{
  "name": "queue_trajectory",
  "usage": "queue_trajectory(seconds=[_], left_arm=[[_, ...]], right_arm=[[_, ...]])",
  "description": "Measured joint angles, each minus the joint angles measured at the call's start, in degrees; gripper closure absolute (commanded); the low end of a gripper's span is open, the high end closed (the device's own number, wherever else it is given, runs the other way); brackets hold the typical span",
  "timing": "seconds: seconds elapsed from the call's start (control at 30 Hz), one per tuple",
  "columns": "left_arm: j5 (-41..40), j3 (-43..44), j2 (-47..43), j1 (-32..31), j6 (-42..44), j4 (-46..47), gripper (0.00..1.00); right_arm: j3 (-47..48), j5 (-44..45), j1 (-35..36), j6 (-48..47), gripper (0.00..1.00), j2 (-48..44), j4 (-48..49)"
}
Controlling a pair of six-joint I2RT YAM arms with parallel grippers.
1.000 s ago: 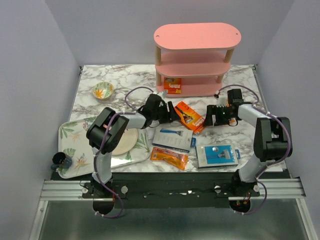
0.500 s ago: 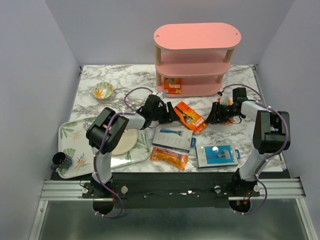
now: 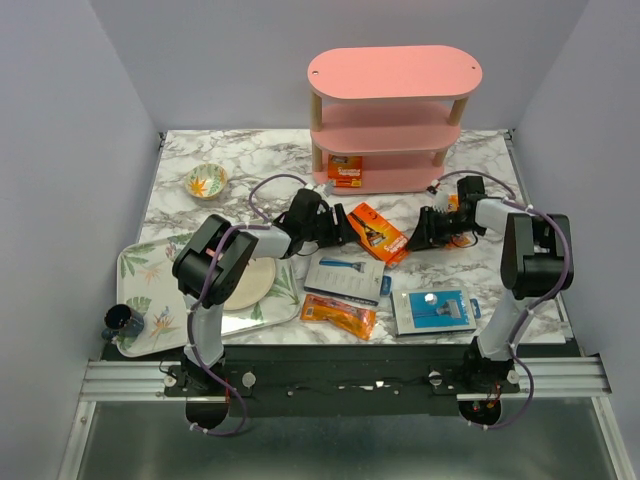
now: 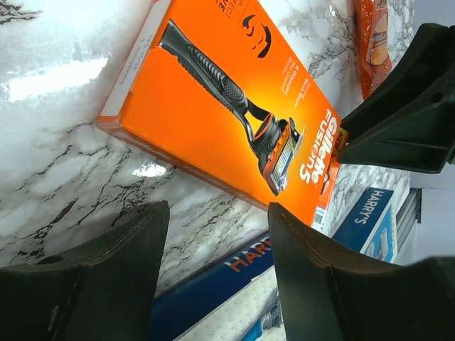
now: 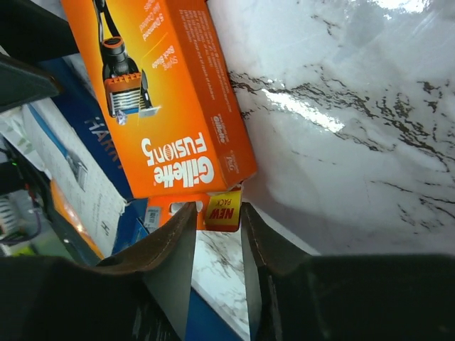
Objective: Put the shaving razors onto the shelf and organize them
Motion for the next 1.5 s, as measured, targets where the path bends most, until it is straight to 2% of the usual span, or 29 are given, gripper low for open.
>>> queue_trajectory(seconds=[0.03,0.07,0.1,0.37,0.47,0.57,0.63,0.77,0.83,0.93,0.97,1.03,1.17,1.23,1.33,1.37,1.5], left_arm=[[0.2,0.0,0.1,0.0,0.0,0.0,0.32],[0.3,0.0,0.1,0.0,0.0,0.1,0.32],[0.4,0.0,0.2,0.0,0.0,0.1,0.32],[2.3,0.8,0.4,0.0,0.0,0.1,0.18],[4.0,0.9,0.4,0.0,-0.2,0.2,0.13],[7.0,0.7,0.4,0.0,-2.0,1.0,0.12],[8.9,0.6,0.4,0.0,-3.6,1.9,0.11],[11.5,0.8,0.5,0.0,-7.1,4.2,0.11],[11.7,0.8,1.0,0.0,-9.6,5.7,0.14],[11.8,0.5,1.9,-0.1,-12.9,8.6,0.25],[11.8,0.2,2.1,-0.2,-13.7,9.5,0.35],[11.8,-0.3,2.6,-0.3,-15.2,10.8,0.44],[11.7,-0.8,3.3,-0.4,-17.7,12.0,0.7],[11.3,-1.6,3.5,-0.3,-19.8,13.8,0.74],[11.1,-3.3,3.6,-0.2,-21.9,17.2,0.82],[11.0,-3.9,3.7,-0.2,-22.6,18.7,0.85],[11.0,-5.0,4.7,-0.3,-23.6,22.3,0.88]], right_arm=[[0.2,-0.1,0.1,0.2,0.71,0.2,0.0],[0.3,-0.4,0.3,0.3,0.95,0.3,0.0],[0.4,-0.5,0.3,0.5,0.99,0.4,0.0],[0.2,-3.4,0.0,3.8,0.99,-0.5,0.2],[-2.1,-6.4,-1.1,8.7,0.99,-3.4,1.2],[-6.3,-11.1,-2.1,17.4,0.99,-7.6,5.6],[-10.3,-14.8,-2.6,28.0,0.99,-9.7,12.6],[-14.8,-17.5,-2.6,40.0,0.99,-9.3,21.5],[-15.1,-18.0,-2.6,43.3,0.99,-8.5,23.9],[-15.0,-18.5,-2.8,44.2,0.99,-8.0,24.5],[-15.0,-18.7,-2.8,44.1,0.99,-7.9,24.4],[-15.0,-18.9,-2.8,43.6,0.99,-7.7,24.2],[-13.8,-18.8,-2.5,39.6,0.98,-7.4,21.1],[-13.7,-18.1,-2.4,38.0,0.96,-7.4,20.1],[-14.2,-17.2,-2.4,36.6,0.75,-7.4,19.1],[-14.4,-17.0,-2.3,35.8,0.63,-7.5,18.5],[-14.5,-16.6,-1.7,32.7,0.45,-8.9,15.0]])
